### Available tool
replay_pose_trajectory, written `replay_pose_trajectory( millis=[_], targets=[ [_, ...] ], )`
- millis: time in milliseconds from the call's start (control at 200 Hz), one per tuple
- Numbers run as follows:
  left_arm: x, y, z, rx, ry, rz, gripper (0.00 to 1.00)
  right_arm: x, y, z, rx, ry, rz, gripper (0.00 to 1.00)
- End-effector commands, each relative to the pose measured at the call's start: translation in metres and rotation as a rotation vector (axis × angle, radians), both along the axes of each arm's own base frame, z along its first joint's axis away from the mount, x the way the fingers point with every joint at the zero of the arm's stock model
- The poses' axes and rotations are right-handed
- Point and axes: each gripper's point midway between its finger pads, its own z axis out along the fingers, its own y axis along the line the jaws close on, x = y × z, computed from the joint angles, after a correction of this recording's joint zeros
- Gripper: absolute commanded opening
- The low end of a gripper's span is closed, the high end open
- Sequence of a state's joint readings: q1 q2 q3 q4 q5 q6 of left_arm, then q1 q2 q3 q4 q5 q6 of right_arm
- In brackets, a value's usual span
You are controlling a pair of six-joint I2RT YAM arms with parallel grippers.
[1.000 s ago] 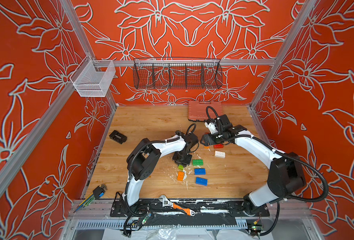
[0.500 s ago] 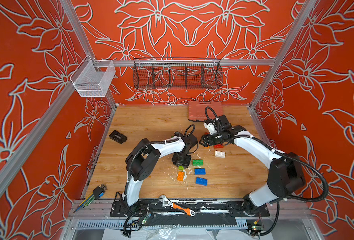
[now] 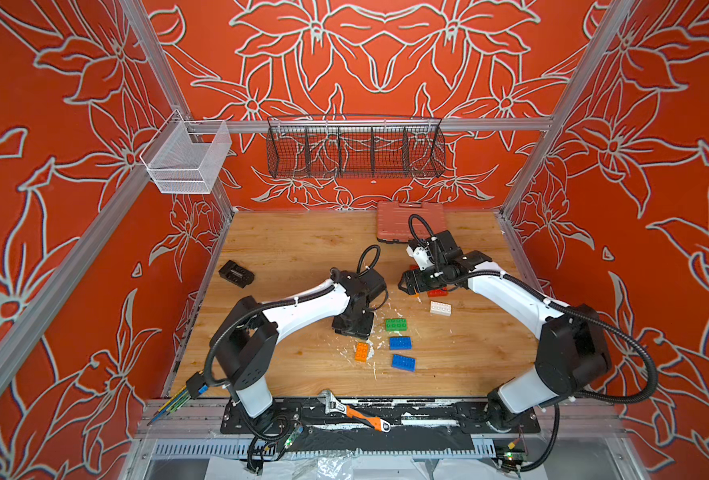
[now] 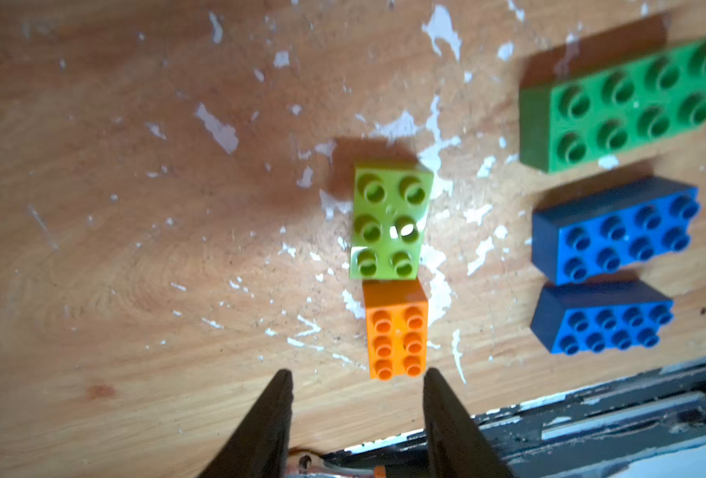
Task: Assemble a rectangle with lego
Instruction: Move the lego brick at the center of the board.
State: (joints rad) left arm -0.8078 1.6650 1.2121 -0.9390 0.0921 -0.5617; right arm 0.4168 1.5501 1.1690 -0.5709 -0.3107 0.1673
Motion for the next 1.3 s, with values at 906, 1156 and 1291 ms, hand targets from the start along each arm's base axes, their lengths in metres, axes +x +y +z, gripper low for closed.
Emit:
replay_pose_trajectory(
  millis=[906,1156,1291],
  targets=[
    [-0.016,-0.020,-0.054,0.083,-0.022,-0.022,0.48,-0.002,0.008,-0.003,-0.021,-0.007,0.034,0.78],
    [-0.019,-0.011,-0.061,0.112,-0.015,-0.009,0.33,-0.004,0.008,-0.006,-0.030,0.002,0.039,0.76],
    [-0.020,-0.004,-0.061,0.133,-0.015,0.001,0.14,-0.003,0.009,-0.005,-0.030,0.002,0.041,0.75]
  ],
)
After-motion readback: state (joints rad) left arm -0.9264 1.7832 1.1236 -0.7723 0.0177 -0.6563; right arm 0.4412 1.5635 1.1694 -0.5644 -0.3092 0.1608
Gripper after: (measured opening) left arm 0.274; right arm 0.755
